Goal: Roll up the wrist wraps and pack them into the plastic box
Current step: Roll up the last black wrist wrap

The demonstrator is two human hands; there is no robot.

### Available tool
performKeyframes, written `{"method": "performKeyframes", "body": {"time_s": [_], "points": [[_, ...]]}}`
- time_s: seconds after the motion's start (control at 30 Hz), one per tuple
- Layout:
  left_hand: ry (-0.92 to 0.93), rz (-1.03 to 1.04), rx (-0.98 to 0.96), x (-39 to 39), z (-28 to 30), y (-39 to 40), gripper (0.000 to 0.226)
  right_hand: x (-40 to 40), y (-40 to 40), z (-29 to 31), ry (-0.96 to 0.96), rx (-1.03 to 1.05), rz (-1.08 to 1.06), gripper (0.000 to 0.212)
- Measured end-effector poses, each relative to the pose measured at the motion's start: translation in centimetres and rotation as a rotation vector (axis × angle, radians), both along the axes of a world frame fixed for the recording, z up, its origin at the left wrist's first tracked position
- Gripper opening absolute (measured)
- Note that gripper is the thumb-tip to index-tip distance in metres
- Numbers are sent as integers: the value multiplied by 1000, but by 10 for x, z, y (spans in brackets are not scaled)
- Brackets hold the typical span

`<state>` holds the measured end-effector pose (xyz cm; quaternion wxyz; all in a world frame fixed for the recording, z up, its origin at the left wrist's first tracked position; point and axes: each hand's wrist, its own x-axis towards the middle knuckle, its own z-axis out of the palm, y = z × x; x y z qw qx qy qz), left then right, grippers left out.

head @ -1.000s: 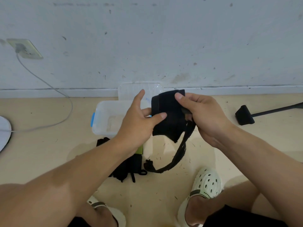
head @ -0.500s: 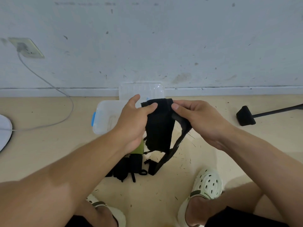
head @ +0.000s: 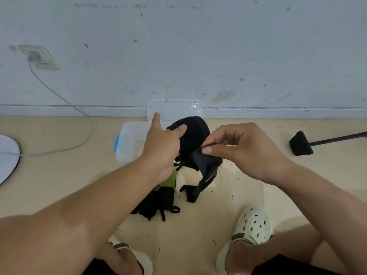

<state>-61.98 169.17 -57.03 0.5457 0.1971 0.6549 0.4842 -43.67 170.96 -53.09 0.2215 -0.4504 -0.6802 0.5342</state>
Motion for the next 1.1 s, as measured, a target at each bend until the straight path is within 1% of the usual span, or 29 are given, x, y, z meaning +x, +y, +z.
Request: {"method": "performKeyframes", "body": {"time_s": [0.07, 0.17, 0.27, 0.37, 0.53, 0.73, 0.83, 0.93, 1.0, 1.1], "points": [[13, 3, 20, 1, 1, -1, 95, 0, 0, -1, -13, 77, -42, 12], [-15, -23, 55, 4, 2, -3, 97, -1, 0, -4, 19, 91, -104, 11], [-13, -71, 90, 8, 5, -6, 94, -3, -1, -6, 63, 57, -179, 11], [-4, -100, 122, 11, 9, -9, 89, -3, 0, -7, 47, 49, -243, 9], [-85, -104, 155, 17, 14, -11, 77, -2, 5, -11, 18, 45, -327, 7], [-75, -135, 156, 19, 7, -14, 72, -1, 5, -13, -1, 53, -341, 7], [-86, -140, 173, 20, 7, -16, 78, -1, 5, -13, -21, 48, -349, 7], [1, -214, 199, 23, 8, -18, 97, -1, 5, -14, -38, 55, -350, 7], [88, -246, 220, 24, 6, -20, 96, 0, 4, -14, -50, 52, -359, 7], [108, -251, 235, 22, 1, -19, 94, -1, 3, -15, -83, 69, -385, 10]]}}
